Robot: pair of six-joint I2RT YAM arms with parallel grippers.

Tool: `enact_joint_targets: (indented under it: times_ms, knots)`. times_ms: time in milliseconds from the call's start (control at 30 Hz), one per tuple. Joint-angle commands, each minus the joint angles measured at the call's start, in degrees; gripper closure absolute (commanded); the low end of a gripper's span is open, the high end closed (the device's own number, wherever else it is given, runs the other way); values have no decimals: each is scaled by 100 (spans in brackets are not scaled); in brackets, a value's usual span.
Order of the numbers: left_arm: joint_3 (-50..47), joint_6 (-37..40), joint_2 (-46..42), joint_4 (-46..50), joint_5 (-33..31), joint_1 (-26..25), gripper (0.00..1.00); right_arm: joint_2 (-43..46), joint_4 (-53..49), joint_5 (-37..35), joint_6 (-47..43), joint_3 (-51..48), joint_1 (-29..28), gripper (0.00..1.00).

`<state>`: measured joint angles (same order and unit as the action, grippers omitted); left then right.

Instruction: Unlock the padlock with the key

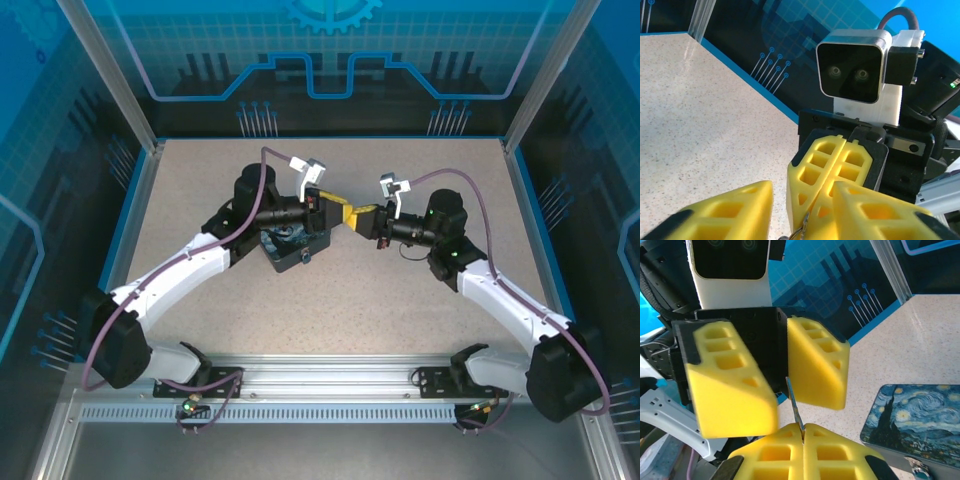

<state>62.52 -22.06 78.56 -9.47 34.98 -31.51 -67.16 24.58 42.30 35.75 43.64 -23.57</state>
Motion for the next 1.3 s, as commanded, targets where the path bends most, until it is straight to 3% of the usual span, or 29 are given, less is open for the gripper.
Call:
enact_joint_targets:
  times_ms: [0,133,300,367,567,667,767,900,1033,1133,1267]
  knots:
    - [-72,190,-298,151,-263,13,55,148,-504,-130,-307,133,15,100]
    - [-125,173,-553,310,-624,147,49,239,-850,-260,-489,-32,61,100]
    - [-310,193,-903,759,-1206,288,27,364,-1525,-547,-787,-203,189,100]
    - [-442,243,-1073,1133,-1768,286,22,408,-1893,-785,-936,-213,247,100]
    - [-768,218,-1391,2644,-3595,-46,20,397,-2966,-2131,-1088,-253,431,100]
    - [-1116,-526,-1445,3062,-4237,-155,15,353,-2939,-2320,-1040,-376,502,100]
    - [-1540,-1570,-1528,3491,-4880,-65,4,326,-2924,-2414,-1048,-451,512,100]
    - [-1838,-2198,-1492,3656,-4891,534,1,327,-2977,-2455,-1111,-507,531,100]
    - [-2061,-2223,-1148,2927,-4164,1142,1,359,-3013,-2488,-1173,-557,553,100]
    - [-2063,-2270,-639,2176,-3668,1309,1,422,-3001,-2500,-1155,-632,588,100]
    - [-1778,-2220,15,1835,-3568,1315,1,531,-3043,-2492,-1153,-707,651,100]
